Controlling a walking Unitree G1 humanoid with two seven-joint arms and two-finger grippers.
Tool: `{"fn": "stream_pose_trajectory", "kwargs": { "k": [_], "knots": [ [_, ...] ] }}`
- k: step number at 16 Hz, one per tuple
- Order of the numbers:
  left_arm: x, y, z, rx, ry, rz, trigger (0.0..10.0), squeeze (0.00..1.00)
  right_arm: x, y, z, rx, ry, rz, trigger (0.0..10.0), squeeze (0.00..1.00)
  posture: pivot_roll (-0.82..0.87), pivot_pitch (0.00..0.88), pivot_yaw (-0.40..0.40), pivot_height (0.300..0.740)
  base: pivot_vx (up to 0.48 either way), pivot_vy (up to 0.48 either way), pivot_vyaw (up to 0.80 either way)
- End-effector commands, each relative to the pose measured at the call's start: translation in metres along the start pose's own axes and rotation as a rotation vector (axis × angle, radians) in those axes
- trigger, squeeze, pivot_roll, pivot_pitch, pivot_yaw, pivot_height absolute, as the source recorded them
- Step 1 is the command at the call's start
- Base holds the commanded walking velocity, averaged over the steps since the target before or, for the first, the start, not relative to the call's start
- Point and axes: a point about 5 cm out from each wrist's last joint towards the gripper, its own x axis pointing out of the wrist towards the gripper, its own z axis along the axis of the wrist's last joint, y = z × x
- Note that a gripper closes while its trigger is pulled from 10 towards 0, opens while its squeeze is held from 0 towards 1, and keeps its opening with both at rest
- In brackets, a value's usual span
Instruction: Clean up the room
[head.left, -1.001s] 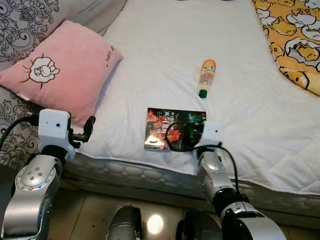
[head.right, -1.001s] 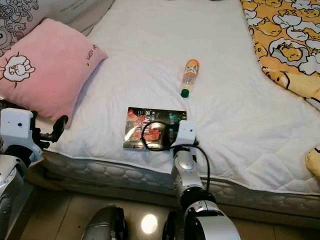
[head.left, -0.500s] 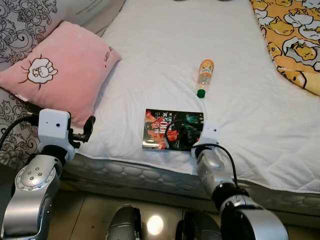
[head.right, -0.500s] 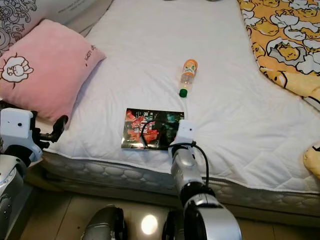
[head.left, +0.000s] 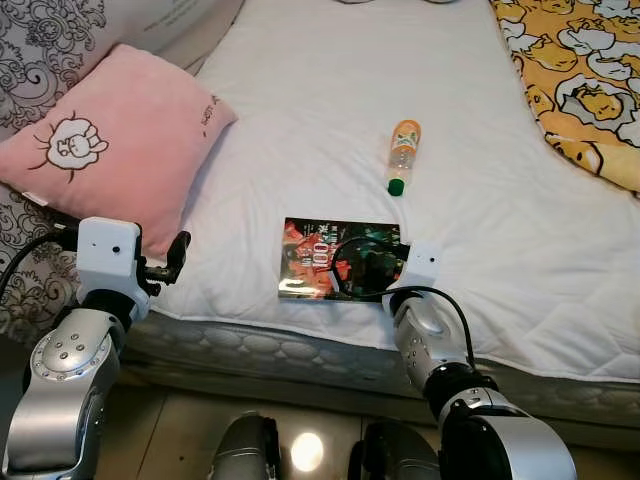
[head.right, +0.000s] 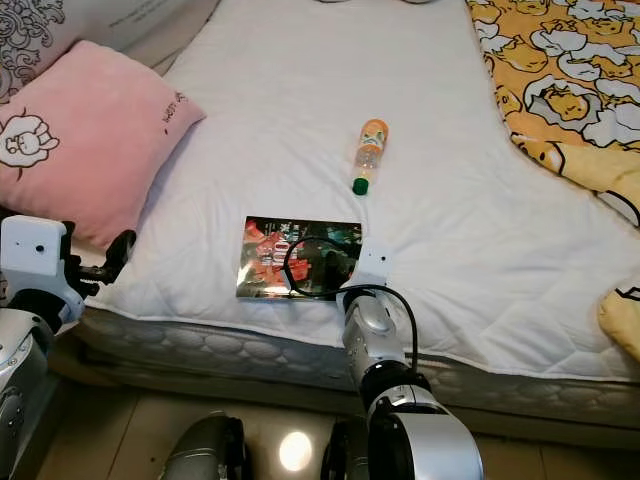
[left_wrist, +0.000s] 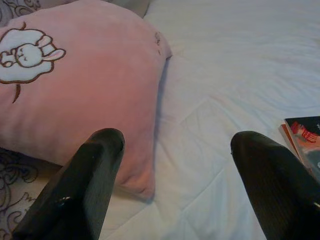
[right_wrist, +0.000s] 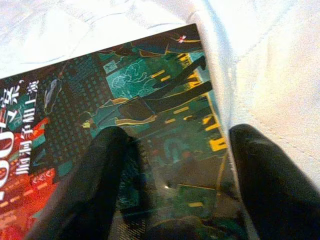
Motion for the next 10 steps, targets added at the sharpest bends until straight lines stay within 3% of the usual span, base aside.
{"fn": "stream_pose_trajectory", "kwargs": {
  "k": [1, 4, 5, 6, 7, 8, 10],
  "knots": [
    [0.001, -0.001, -0.002, -0.008, 0.005, 0.002, 10.0, 0.00, -0.004, 0.013, -0.014, -0.019, 0.056, 0.064, 0.0, 0.00, 0.17, 0.118, -0.006, 0.685, 0.000, 0.000, 0.00],
    [-0.007, -0.018, -0.026, -0.309, 0.133, 0.017, 10.0, 0.00, -0.003, 0.012, -0.013, -0.050, 0.046, 0.060, 0.0, 0.00, 0.15, 0.100, -0.013, 0.685, 0.000, 0.000, 0.00],
    [-0.016, -0.029, -0.040, -0.475, 0.199, 0.048, 10.0, 0.00, -0.002, 0.012, -0.009, -0.090, 0.026, 0.061, 1.4, 0.00, 0.14, 0.093, -0.019, 0.685, 0.000, 0.000, 0.00],
    [-0.022, -0.044, -0.042, -0.472, 0.198, 0.017, 10.0, 0.00, -0.001, 0.013, 0.003, -0.179, -0.051, 0.064, 10.0, 0.00, 0.14, 0.088, -0.027, 0.685, 0.000, 0.000, 0.00],
    [-0.025, -0.059, -0.036, -0.341, 0.158, -0.058, 10.0, 0.00, -0.002, 0.015, 0.021, -0.307, -0.189, 0.076, 10.0, 0.00, 0.14, 0.082, -0.040, 0.685, 0.000, 0.000, 0.00],
    [-0.024, -0.069, -0.031, -0.228, 0.116, -0.121, 10.0, 0.00, -0.005, 0.015, 0.032, -0.380, -0.272, 0.078, 10.0, 1.00, 0.13, 0.074, -0.053, 0.685, 0.000, 0.000, 0.00],
    [-0.018, -0.078, -0.030, -0.200, 0.088, -0.149, 10.0, 0.00, -0.021, 0.003, 0.038, -0.491, -0.390, 0.071, 10.0, 1.00, 0.10, 0.043, -0.076, 0.685, 0.000, 0.000, 0.00]
  ]
}}
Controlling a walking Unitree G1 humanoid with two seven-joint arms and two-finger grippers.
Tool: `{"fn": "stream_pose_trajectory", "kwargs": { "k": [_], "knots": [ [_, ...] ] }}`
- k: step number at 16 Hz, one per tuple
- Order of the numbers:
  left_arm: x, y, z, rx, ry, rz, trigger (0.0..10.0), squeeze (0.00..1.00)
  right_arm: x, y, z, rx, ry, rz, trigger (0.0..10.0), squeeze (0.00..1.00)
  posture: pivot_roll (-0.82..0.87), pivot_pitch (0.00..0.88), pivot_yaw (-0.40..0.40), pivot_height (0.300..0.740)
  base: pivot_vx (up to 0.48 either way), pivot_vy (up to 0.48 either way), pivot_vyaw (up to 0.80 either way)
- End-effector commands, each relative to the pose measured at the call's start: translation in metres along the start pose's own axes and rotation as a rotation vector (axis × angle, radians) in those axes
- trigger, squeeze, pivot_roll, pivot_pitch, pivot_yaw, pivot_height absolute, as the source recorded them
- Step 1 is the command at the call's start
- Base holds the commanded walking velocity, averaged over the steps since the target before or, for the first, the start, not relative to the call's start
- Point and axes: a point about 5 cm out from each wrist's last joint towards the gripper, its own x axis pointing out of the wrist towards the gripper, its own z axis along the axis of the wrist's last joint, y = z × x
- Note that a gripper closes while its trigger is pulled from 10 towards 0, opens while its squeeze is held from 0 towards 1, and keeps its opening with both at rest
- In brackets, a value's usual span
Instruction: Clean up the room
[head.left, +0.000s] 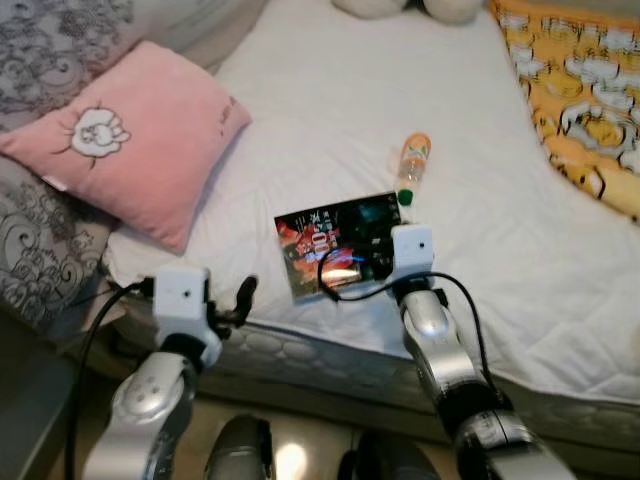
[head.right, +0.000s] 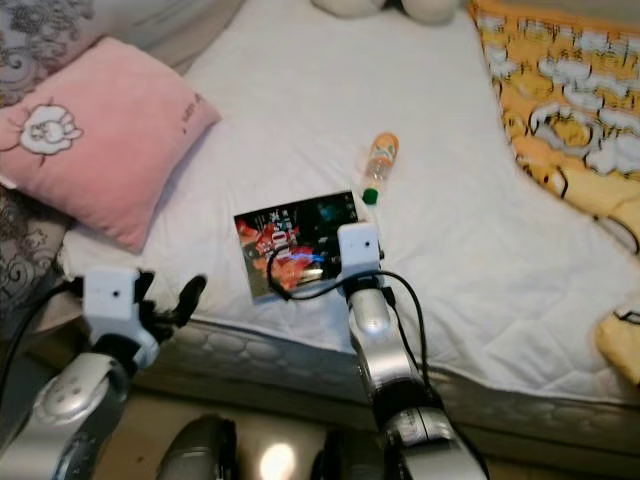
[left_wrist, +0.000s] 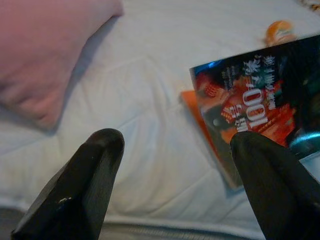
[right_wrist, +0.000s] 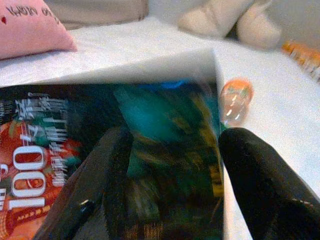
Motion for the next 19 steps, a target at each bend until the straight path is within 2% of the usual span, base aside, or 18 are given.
{"fn": "stream_pose_trajectory", "kwargs": {
  "k": [1, 2, 4, 7, 8, 10, 12, 16, 19],
  "knots": [
    [0.002, -0.001, -0.001, 0.010, 0.001, 0.001, 10.0, 0.00, -0.005, -0.008, 0.000, -0.031, -0.011, -0.020, 10.0, 1.00, 0.10, 0.034, -0.080, 0.685, 0.000, 0.000, 0.00],
    [0.008, 0.001, 0.000, 0.005, -0.010, 0.018, 10.0, 0.00, -0.018, -0.021, -0.004, -0.049, -0.010, -0.063, 10.0, 1.00, 0.08, 0.013, -0.092, 0.685, 0.000, 0.000, 0.00],
    [0.018, 0.002, 0.001, 0.013, -0.042, 0.032, 10.0, 0.00, -0.028, -0.034, -0.012, -0.067, 0.020, -0.118, 10.0, 1.00, 0.06, 0.000, -0.096, 0.685, 0.000, 0.000, 0.00],
    [0.028, 0.000, 0.004, 0.020, -0.065, 0.031, 10.0, 0.00, -0.024, -0.034, -0.015, -0.039, 0.082, -0.140, 10.0, 1.00, 0.06, 0.000, -0.097, 0.685, 0.000, 0.000, 0.00],
    [0.026, -0.002, 0.002, 0.002, -0.072, 0.038, 10.0, 0.00, -0.023, -0.031, -0.005, -0.062, 0.036, -0.101, 10.0, 0.00, 0.07, 0.000, -0.102, 0.685, 0.000, 0.000, 0.00],
    [0.023, -0.003, -0.004, -0.056, -0.066, 0.056, 10.0, 0.00, -0.030, -0.029, -0.002, -0.089, 0.014, -0.052, 10.0, 0.00, 0.07, 0.000, -0.108, 0.685, 0.000, 0.000, 0.00],
    [0.028, -0.004, -0.004, 0.001, -0.082, 0.035, 10.0, 0.00, -0.034, -0.030, -0.008, -0.062, 0.036, -0.028, 10.0, 0.00, 0.07, 0.000, -0.107, 0.685, 0.000, 0.000, 0.00],
    [0.040, 0.000, 0.009, 0.088, -0.137, -0.022, 10.0, 0.00, -0.023, -0.021, -0.002, -0.015, 0.039, -0.003, 10.0, 0.00, 0.05, 0.000, -0.076, 0.685, 0.000, -0.457, -0.55],
    [0.050, 0.009, 0.012, 0.087, -0.131, 0.004, 10.0, 0.00, -0.015, -0.014, 0.003, 0.023, 0.021, 0.002, 10.0, 0.00, 0.05, 0.000, -0.057, 0.685, 0.000, 0.000, 0.00]
  ]
}}
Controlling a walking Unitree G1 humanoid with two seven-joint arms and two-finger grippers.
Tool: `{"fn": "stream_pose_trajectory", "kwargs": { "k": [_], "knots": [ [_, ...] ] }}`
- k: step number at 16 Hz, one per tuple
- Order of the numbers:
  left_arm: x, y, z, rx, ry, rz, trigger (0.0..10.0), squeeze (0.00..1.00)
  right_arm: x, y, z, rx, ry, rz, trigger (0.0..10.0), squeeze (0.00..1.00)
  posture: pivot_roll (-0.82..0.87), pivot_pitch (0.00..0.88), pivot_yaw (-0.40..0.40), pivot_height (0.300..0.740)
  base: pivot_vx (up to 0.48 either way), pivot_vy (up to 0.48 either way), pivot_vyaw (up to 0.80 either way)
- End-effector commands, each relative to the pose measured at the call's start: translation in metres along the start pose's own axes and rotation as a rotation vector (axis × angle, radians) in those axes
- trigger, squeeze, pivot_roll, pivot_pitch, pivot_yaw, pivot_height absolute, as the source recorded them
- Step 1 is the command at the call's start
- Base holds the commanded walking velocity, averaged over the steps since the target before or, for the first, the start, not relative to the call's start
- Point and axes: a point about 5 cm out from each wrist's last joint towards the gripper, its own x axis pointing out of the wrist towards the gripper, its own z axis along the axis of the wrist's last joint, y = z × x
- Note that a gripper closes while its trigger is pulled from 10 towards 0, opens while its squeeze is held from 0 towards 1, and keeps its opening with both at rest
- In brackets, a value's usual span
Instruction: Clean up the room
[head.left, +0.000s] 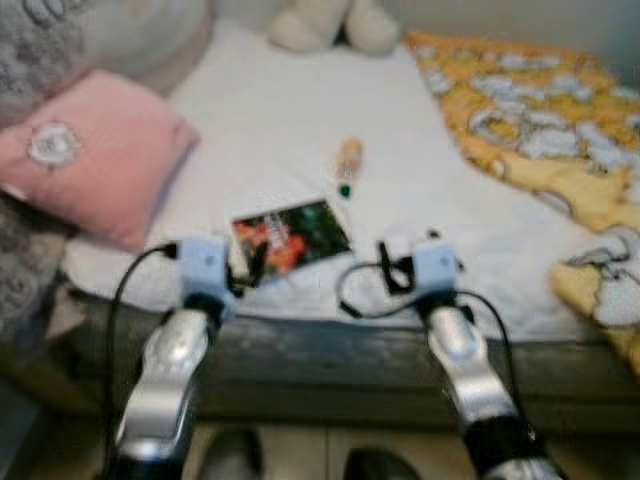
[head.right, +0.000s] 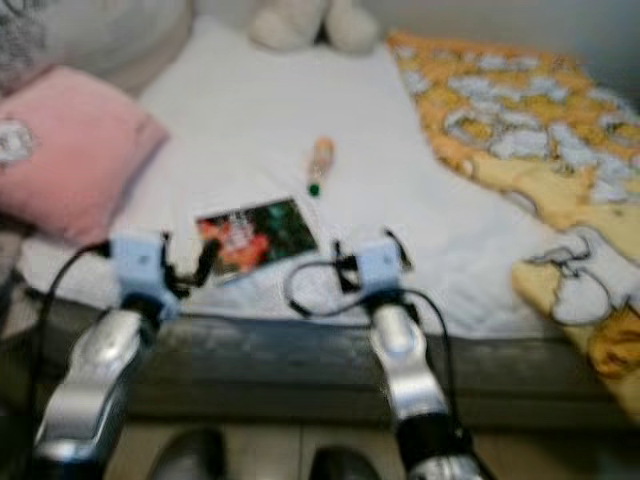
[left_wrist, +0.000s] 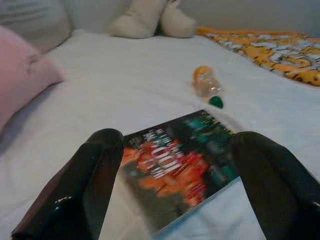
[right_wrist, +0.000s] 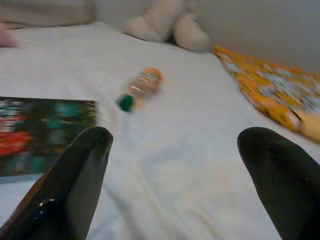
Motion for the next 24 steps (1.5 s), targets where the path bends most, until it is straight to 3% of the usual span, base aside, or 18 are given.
{"fn": "stream_pose_trajectory", "kwargs": {
  "k": [1, 2, 4, 5, 6, 8, 13, 16, 24],
  "knots": [
    [0.002, 0.008, -0.001, 0.005, 0.007, 0.025, 10.0, 0.00, 0.008, 0.009, 0.011, 0.032, -0.038, 0.025, 10.0, 0.00, 0.05, 0.000, -0.056, 0.685, 0.000, 0.000, 0.00],
    [0.004, 0.009, -0.002, -0.024, 0.018, 0.036, 10.0, 0.00, 0.010, 0.012, 0.013, 0.035, -0.043, 0.029, 10.0, 0.00, 0.04, 0.000, -0.054, 0.685, 0.000, 0.000, 0.00],
    [0.005, 0.013, -0.011, -0.213, 0.068, 0.106, 10.0, 0.00, 0.012, 0.014, 0.015, 0.037, -0.049, 0.050, 10.0, 0.00, 0.04, 0.000, -0.052, 0.685, 0.000, 0.000, 0.00],
    [0.004, 0.012, -0.016, -0.265, 0.087, 0.125, 10.0, 0.00, 0.013, 0.013, 0.014, 0.045, -0.045, 0.044, 10.0, 0.00, 0.05, 0.000, -0.056, 0.685, 0.000, 0.000, 0.00],
    [0.002, 0.011, -0.018, -0.238, 0.088, 0.120, 10.0, 0.00, 0.014, 0.012, 0.013, 0.060, -0.039, 0.038, 10.0, 0.00, 0.05, 0.000, -0.061, 0.685, 0.000, 0.000, 0.00],
    [0.000, 0.011, -0.007, -0.018, 0.012, 0.060, 10.0, 0.00, 0.013, 0.015, 0.014, 0.069, -0.048, 0.054, 10.0, 0.00, 0.06, 0.000, -0.070, 0.685, 0.000, 0.000, 0.00],
    [-0.004, 0.024, 0.004, -0.039, -0.031, 0.088, 10.0, 0.00, 0.007, 0.013, 0.012, 0.131, -0.062, 0.071, 10.0, 0.00, 0.07, 0.000, -0.059, 0.714, 0.000, 0.000, 0.00],
    [-0.007, 0.019, -0.005, -0.052, 0.001, 0.090, 10.0, 0.00, 0.006, 0.015, 0.012, 0.133, -0.069, 0.075, 10.0, 0.00, 0.06, 0.000, -0.053, 0.740, 0.000, 0.000, 0.00],
    [0.002, 0.002, -0.005, -0.044, 0.003, 0.036, 10.0, 0.00, 0.005, 0.007, 0.007, 0.128, -0.055, 0.029, 10.0, 0.00, 0.05, 0.000, -0.027, 0.740, 0.000, 0.000, 0.00]
  ]
}}
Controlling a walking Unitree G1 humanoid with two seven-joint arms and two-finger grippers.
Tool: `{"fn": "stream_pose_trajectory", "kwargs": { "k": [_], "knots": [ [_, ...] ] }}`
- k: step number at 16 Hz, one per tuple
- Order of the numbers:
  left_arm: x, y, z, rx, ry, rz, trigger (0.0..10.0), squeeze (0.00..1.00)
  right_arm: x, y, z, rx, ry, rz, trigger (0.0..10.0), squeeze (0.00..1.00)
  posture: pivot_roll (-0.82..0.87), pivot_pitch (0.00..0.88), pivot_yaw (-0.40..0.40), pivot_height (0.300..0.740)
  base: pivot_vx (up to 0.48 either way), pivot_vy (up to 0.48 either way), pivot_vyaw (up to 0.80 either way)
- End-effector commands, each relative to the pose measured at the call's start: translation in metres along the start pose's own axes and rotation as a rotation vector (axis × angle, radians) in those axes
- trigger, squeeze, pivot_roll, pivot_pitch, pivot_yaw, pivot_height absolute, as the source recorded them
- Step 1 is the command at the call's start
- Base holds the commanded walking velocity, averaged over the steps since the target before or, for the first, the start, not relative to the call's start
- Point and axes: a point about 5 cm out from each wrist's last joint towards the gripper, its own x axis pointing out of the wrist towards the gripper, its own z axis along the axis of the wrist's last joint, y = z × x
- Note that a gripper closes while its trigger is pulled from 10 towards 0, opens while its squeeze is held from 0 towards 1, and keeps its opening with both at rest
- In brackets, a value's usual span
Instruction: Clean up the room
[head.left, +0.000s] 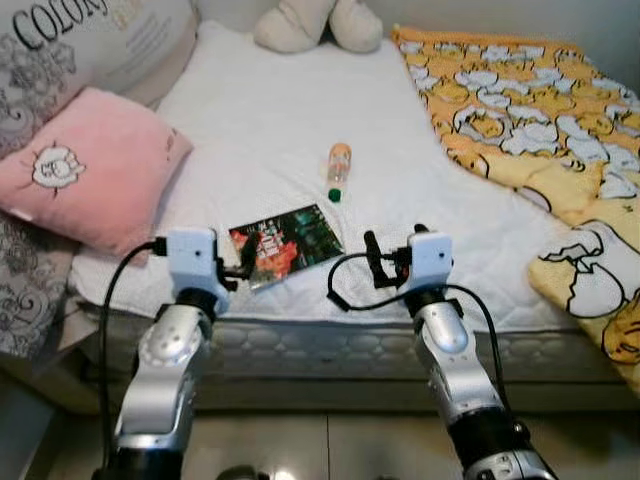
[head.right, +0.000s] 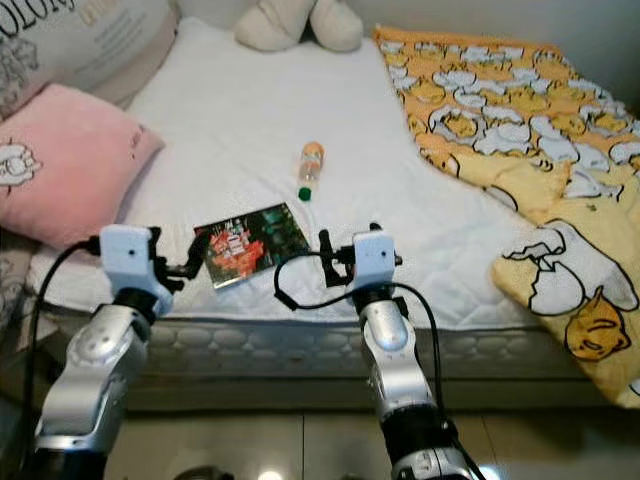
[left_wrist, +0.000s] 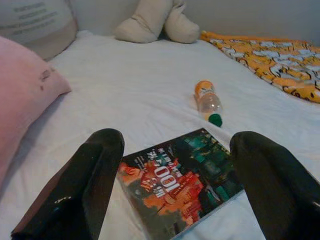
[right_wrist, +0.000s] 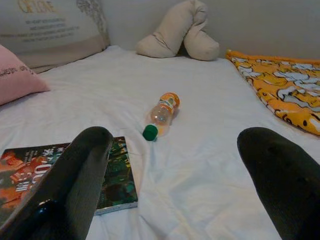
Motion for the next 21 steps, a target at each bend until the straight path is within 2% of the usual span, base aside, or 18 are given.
{"fn": "stream_pose_trajectory", "kwargs": {
  "k": [1, 4, 8, 10, 14, 16, 19, 21],
  "knots": [
    [0.002, -0.003, -0.004, -0.007, 0.024, -0.021, 10.0, 0.00, 0.000, -0.004, -0.002, 0.005, 0.006, -0.033, 10.0, 0.00, 0.04, 0.000, -0.015, 0.740, 0.000, 0.000, 0.00],
    [0.006, -0.005, 0.004, -0.011, -0.002, -0.054, 10.0, 0.00, 0.003, 0.003, -0.001, 0.015, 0.002, -0.026, 10.0, 0.00, 0.05, 0.000, 0.004, 0.740, 0.429, 0.000, 0.00],
    [0.007, -0.007, 0.003, -0.014, 0.007, -0.056, 10.0, 0.00, 0.009, 0.008, 0.002, 0.026, -0.006, -0.027, 10.0, 0.00, 0.04, 0.000, 0.014, 0.740, 0.480, 0.000, 0.00],
    [0.007, -0.009, 0.003, -0.016, 0.009, -0.073, 10.0, 0.00, 0.012, 0.006, 0.005, 0.020, -0.013, -0.026, 10.0, 0.00, 0.04, 0.000, 0.013, 0.740, 0.480, 0.000, 0.00],
    [0.010, 0.001, 0.003, -0.067, 0.021, -0.014, 10.0, 0.00, 0.010, -0.002, 0.000, 0.001, 0.004, -0.018, 10.0, 0.00, 0.05, 0.000, -0.001, 0.740, 0.427, 0.097, 0.00],
    [0.011, 0.007, 0.003, -0.060, 0.020, 0.021, 10.0, 0.00, 0.007, -0.001, -0.003, 0.001, 0.015, -0.009, 10.0, 0.00, 0.05, 0.000, -0.008, 0.740, 0.000, 0.223, 0.00],
    [0.014, 0.015, -0.011, -0.087, 0.109, 0.009, 10.0, 0.00, 0.001, 0.002, -0.006, 0.008, 0.023, 0.009, 10.0, 0.00, 0.05, 0.000, -0.015, 0.740, 0.000, 0.000, 0.00],
    [0.015, 0.032, -0.033, -0.112, 0.210, 0.042, 10.0, 0.00, -0.005, 0.001, -0.007, 0.014, 0.024, 0.019, 10.0, 0.00, 0.03, 0.000, -0.016, 0.740, 0.000, 0.000, 0.00]
  ]
}}
